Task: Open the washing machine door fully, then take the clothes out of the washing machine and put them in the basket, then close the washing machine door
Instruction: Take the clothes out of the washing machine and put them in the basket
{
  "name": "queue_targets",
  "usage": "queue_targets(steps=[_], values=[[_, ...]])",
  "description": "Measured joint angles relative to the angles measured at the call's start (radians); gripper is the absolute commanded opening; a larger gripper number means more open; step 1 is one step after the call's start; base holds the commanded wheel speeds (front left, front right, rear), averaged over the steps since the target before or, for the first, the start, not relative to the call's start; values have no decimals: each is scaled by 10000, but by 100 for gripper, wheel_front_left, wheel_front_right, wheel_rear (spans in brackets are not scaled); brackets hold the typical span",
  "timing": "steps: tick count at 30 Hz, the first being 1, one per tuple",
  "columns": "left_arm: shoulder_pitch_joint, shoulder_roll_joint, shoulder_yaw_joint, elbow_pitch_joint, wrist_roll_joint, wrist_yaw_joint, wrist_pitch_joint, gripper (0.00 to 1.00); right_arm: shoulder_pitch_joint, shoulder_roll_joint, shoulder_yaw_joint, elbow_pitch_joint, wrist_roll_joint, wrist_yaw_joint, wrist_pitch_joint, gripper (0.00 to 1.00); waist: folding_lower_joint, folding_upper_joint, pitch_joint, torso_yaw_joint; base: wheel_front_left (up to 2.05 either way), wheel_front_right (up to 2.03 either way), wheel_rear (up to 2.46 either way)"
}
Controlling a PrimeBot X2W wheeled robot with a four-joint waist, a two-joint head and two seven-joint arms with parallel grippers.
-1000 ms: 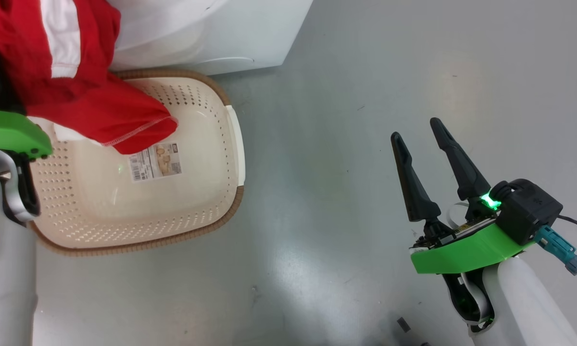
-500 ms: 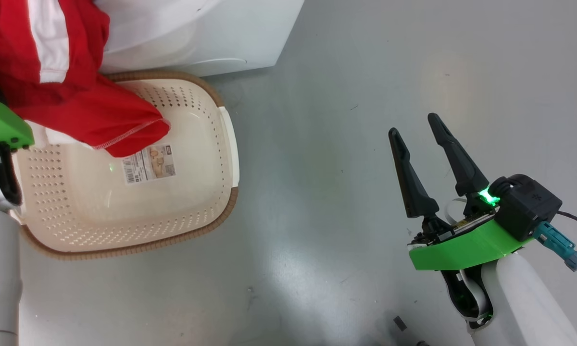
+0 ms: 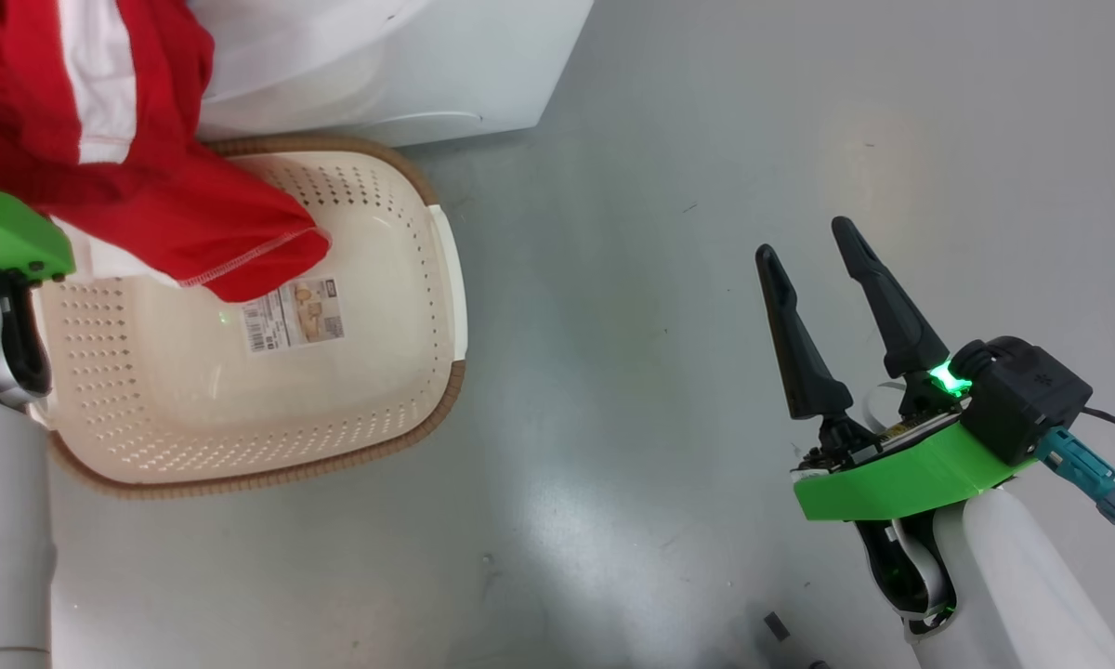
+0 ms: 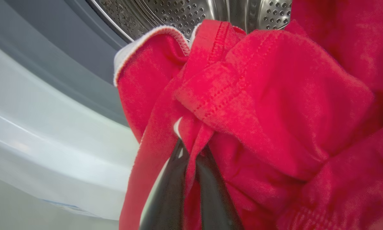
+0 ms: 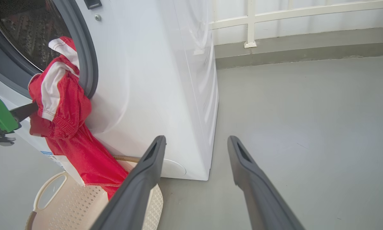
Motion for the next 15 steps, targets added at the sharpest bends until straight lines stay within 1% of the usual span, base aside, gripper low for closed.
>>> queue_targets(steps=[4, 10, 15], values=[[292, -173, 127, -865, 58, -167, -12, 0, 3, 0, -23, -8, 0, 0, 0, 100, 0, 0, -1, 96, 0, 0, 0], [1160, -545, 232, -2230, 65, -337, -15, 0, 15, -2, -107, -23, -6, 0, 0, 100, 0, 0, -13, 299, 0, 0, 0], [1953, -899, 247, -3651, 167, -341, -15, 0, 22, 0, -196, -31, -35, 0, 0, 100, 0, 0, -68, 453, 0, 0, 0]])
